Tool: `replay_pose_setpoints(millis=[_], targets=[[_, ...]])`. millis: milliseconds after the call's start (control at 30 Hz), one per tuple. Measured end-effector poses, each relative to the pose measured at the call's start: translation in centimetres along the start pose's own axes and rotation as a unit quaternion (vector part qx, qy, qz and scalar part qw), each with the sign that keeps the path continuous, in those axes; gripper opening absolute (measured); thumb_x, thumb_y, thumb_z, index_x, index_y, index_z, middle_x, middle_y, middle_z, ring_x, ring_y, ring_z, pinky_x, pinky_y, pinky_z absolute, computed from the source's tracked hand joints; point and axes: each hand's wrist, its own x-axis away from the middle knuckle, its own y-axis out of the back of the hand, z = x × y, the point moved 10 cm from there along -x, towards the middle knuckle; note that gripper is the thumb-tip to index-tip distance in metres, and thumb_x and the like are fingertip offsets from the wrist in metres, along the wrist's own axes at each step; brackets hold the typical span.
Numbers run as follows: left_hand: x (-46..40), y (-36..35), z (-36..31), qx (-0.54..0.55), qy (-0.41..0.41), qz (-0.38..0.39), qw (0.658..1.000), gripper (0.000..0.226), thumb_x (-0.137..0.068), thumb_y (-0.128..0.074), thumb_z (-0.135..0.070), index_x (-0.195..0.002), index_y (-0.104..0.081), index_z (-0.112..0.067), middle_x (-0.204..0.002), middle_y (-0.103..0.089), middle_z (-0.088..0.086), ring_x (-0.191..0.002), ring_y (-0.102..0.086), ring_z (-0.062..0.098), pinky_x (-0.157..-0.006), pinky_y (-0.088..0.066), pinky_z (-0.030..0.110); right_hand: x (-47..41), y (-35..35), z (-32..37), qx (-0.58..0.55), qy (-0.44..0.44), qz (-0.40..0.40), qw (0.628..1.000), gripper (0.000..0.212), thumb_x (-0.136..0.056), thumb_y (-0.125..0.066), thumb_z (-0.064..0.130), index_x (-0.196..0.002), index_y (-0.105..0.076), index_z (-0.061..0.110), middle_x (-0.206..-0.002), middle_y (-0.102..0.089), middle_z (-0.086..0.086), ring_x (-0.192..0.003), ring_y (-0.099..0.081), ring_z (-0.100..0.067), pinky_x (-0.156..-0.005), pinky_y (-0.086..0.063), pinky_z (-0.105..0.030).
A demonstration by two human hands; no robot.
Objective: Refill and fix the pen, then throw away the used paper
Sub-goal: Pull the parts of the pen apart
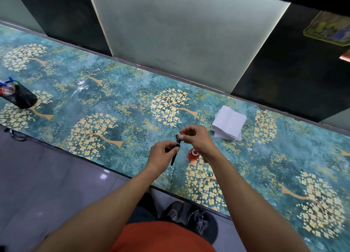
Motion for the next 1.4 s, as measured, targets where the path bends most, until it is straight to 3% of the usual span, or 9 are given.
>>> replay_pose_setpoints(millis=[100, 200, 333, 433, 533, 700, 933, 1200, 1400], targets=[[0.4, -0.1, 0.1, 0.011, 0.003, -0.006, 1.000, 0.011, -0.089, -0.076, -0.020, -0.099, -0.080, -0.016, -0.089, -0.079, -0.004, -0.086, -0.073, 0.007, -0.082, -0.058, 0.027, 0.5, 0.0, 0.1, -0.032, -0.009, 0.014, 0.999, 0.021, -0.088, -0.075, -0.004, -0.107, -0.074, 0.004, -0.097, -0.076, -0.016, -0.088, -0.074, -0.019, -0.076, -0.059, -0.026], [0.7, -0.2, 0.0, 0.017, 0.005, -0.009, 1.000, 0.013, -0.089, -0.076, -0.019, -0.101, -0.080, -0.015, -0.090, -0.079, -0.003, -0.087, -0.074, 0.008, -0.084, -0.059, 0.028, 0.9, -0.3, 0.0, -0.019, -0.018, 0.015, 1.000, 0.022, -0.086, -0.082, 0.012, -0.106, -0.074, 0.012, -0.098, -0.077, -0.012, -0.088, -0.074, -0.019, -0.077, -0.059, -0.031], [1.1, -0.3, -0.2, 0.015, 0.001, -0.010, 1.000, 0.013, -0.089, -0.076, -0.019, -0.101, -0.080, -0.016, -0.090, -0.079, -0.005, -0.086, -0.073, 0.005, -0.083, -0.058, 0.026, 1.1, -0.6, -0.2, 0.019, -0.019, -0.013, 1.000, 0.021, -0.084, -0.085, 0.020, -0.099, -0.073, 0.009, -0.084, -0.074, -0.009, -0.070, -0.069, -0.012, -0.067, -0.053, -0.033], [1.3, 0.0, 0.2, 0.014, 0.009, -0.014, 1.000, 0.009, -0.088, -0.076, -0.019, -0.096, -0.079, -0.017, -0.087, -0.078, -0.005, -0.084, -0.073, 0.005, -0.080, -0.057, 0.025, 1.2, -0.3, 0.3, 0.019, -0.011, -0.034, 0.999, 0.016, -0.087, -0.083, 0.016, -0.098, -0.073, 0.012, -0.088, -0.075, -0.012, -0.080, -0.071, -0.022, -0.075, -0.055, -0.041], [1.6, 0.5, 1.0, 0.018, 0.027, -0.017, 0.999, 0.003, -0.088, -0.077, -0.020, -0.089, -0.076, -0.023, -0.084, -0.076, -0.007, -0.081, -0.072, 0.006, -0.075, -0.054, 0.023, 0.8, 0.4, 1.2, 0.018, 0.005, -0.064, 0.998, 0.014, -0.088, -0.081, 0.014, -0.098, -0.072, 0.016, -0.090, -0.075, -0.008, -0.086, -0.073, -0.022, -0.072, -0.055, -0.034], [1.6, 1.9, 2.5, 0.024, 0.054, -0.032, 0.998, 0.007, -0.087, -0.078, -0.022, -0.083, -0.072, -0.023, -0.087, -0.072, -0.004, -0.080, -0.071, 0.023, -0.076, -0.058, 0.038, -0.2, -0.7, 1.8, 0.209, 0.023, -0.071, 0.975, 0.021, -0.086, -0.078, 0.014, -0.102, -0.067, 0.022, -0.076, -0.068, 0.009, -0.074, -0.068, -0.009, -0.058, -0.045, -0.026], [0.2, 2.8, 3.2, 0.045, 0.076, -0.013, 0.996, 0.007, -0.086, -0.077, -0.019, -0.090, -0.072, -0.017, -0.088, -0.074, 0.002, -0.086, -0.073, 0.024, -0.083, -0.057, 0.040, -2.0, -3.9, 0.6, 0.443, 0.014, 0.007, 0.896, 0.015, -0.088, -0.072, 0.020, -0.100, -0.063, 0.023, -0.094, -0.072, -0.001, -0.093, -0.066, -0.029, -0.095, -0.050, -0.048], [-2.2, 1.3, 3.7, 0.241, 0.145, 0.040, 0.959, 0.007, -0.091, -0.067, -0.003, -0.090, -0.063, -0.008, -0.084, -0.071, 0.014, -0.076, -0.072, 0.023, -0.075, -0.055, 0.035, -1.1, -3.0, 0.5, 0.254, 0.014, 0.020, 0.967, 0.020, -0.091, -0.075, 0.029, -0.108, -0.073, 0.018, -0.099, -0.076, 0.002, -0.087, -0.070, -0.015, -0.079, -0.056, -0.032], [-3.3, -2.5, 2.9, 0.384, 0.199, 0.114, 0.894, 0.015, -0.092, -0.056, 0.007, -0.091, -0.060, -0.008, -0.082, -0.071, 0.011, -0.072, -0.072, 0.024, -0.075, -0.057, 0.034, 0.8, -2.6, 1.1, 0.280, 0.025, 0.047, 0.959, 0.016, -0.092, -0.075, 0.021, -0.108, -0.073, 0.021, -0.093, -0.076, -0.001, -0.074, -0.067, -0.012, -0.071, -0.052, -0.030]])
